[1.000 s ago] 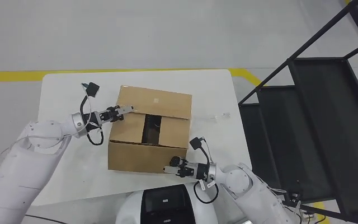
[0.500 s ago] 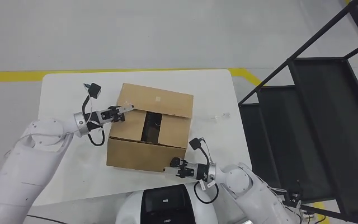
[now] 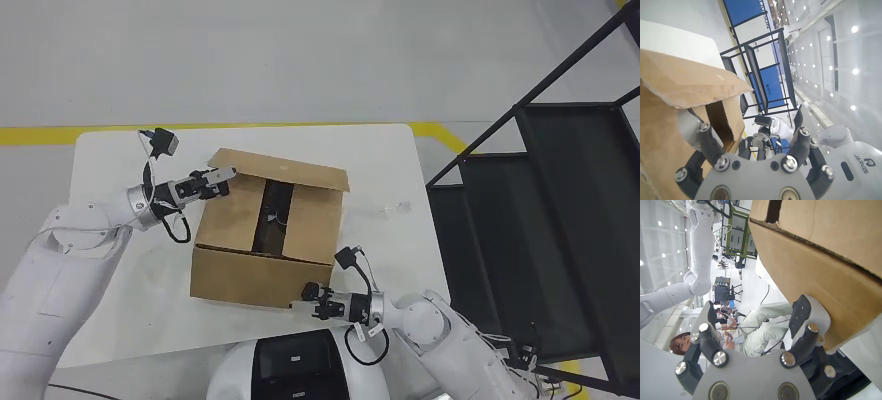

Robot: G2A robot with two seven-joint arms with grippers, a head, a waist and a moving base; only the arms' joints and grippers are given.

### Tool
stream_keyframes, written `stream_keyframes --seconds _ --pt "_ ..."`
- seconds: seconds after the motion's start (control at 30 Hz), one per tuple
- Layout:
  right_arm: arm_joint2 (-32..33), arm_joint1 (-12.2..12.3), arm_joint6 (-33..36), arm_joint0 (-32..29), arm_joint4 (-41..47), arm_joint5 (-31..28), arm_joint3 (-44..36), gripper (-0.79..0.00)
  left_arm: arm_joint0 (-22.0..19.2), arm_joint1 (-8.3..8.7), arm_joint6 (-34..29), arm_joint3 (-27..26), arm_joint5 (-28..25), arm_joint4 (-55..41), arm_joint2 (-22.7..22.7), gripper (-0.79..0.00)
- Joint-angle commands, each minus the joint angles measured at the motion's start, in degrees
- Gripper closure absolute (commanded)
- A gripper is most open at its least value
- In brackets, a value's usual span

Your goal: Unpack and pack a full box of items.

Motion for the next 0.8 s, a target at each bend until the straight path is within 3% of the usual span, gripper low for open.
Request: stream_keyframes --seconds 0.0,0.23,0.53,0.77 --pt "-0.1 0.1 0.0 -0.1 0.0 0.1 0.0 -0.785 -1.9 -0.62 -0.4 0.7 -1.0 -1.0 1.1 -0.785" --pt "0.1 0.4 -0.5 -0.6 -0.1 0.3 -0.4 -0.785 -10.3 -3.46 0.7 6.9 -4.0 -1.5 5.9 -0.785" --pt "1.0 0.9 -1.5 -2.6 0.3 -0.1 -1.6 -0.785 -22.7 -9.78 8.9 23.4 -7.9 2.9 15.8 -0.785" --pt "1.9 1.4 -1.8 -4.2 0.6 -0.7 -2.5 -0.785 -28.5 -14.58 12.1 36.0 -8.4 3.4 21.0 -0.785"
